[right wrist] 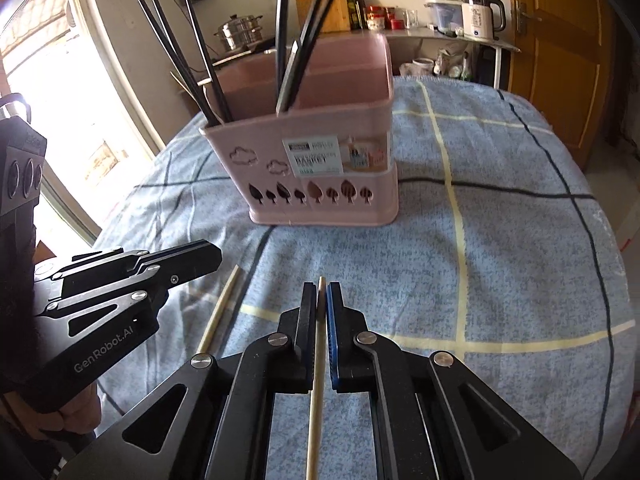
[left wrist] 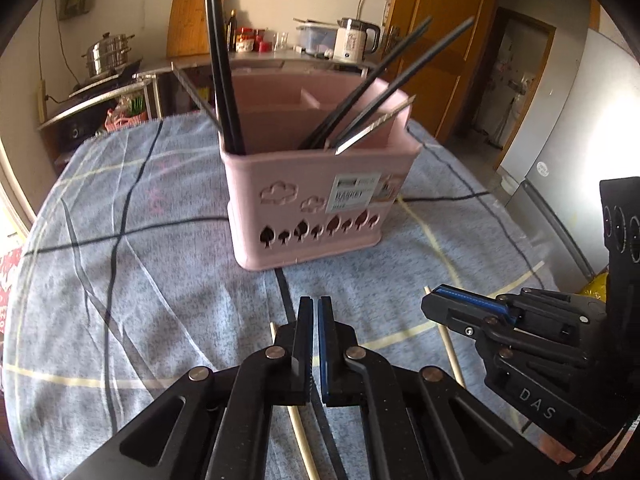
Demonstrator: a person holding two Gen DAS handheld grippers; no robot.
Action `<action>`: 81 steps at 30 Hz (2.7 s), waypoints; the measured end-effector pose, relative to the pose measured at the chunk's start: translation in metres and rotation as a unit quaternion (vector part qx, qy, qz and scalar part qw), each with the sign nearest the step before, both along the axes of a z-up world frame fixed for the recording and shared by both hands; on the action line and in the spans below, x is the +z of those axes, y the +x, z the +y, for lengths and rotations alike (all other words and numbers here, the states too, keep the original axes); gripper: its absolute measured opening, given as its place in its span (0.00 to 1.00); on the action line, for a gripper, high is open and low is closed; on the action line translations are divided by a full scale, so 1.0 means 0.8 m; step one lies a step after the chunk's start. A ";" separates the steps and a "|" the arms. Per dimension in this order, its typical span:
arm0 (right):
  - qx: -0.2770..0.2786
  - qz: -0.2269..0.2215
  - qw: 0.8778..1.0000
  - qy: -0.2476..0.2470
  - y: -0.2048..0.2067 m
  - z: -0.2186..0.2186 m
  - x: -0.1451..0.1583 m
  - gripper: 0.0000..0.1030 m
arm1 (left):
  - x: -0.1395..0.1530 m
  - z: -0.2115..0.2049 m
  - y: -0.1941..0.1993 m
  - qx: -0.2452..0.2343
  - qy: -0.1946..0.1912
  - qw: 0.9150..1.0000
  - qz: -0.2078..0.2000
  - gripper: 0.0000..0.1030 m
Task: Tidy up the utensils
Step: 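Close the left tool on a wooden chopstick while the right tool grasps the other, then lift the wooden chopsticks over the pink basket with both tools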
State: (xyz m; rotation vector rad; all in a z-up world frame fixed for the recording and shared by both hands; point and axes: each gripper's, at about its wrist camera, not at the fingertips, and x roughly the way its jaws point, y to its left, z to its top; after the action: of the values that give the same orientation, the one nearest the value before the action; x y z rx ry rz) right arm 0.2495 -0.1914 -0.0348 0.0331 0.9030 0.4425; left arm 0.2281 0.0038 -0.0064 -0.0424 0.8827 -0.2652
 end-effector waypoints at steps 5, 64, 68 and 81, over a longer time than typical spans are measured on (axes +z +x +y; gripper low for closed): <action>0.001 -0.030 0.999 0.011 -0.007 -0.004 0.035 0.05 | 0.042 0.005 -0.008 -0.003 -0.008 1.000 -0.030 0.01; 0.002 -0.107 0.994 0.023 -0.022 -0.016 0.110 0.05 | 0.129 0.033 -0.007 0.006 -0.028 0.996 -0.080 0.03; 0.000 -0.122 0.992 0.024 -0.027 -0.017 0.125 0.05 | 0.139 0.035 -0.012 0.005 -0.031 0.996 -0.087 0.03; 0.008 -0.131 0.991 0.011 -0.040 -0.012 0.125 0.04 | 0.129 0.032 -0.028 0.001 -0.028 0.996 -0.080 0.03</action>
State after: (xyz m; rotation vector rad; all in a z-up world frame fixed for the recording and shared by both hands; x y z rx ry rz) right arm 0.2172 -0.2012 0.0656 -0.0117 0.6394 0.4605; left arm 0.2059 0.0290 0.0965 -0.0724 0.7163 -0.2877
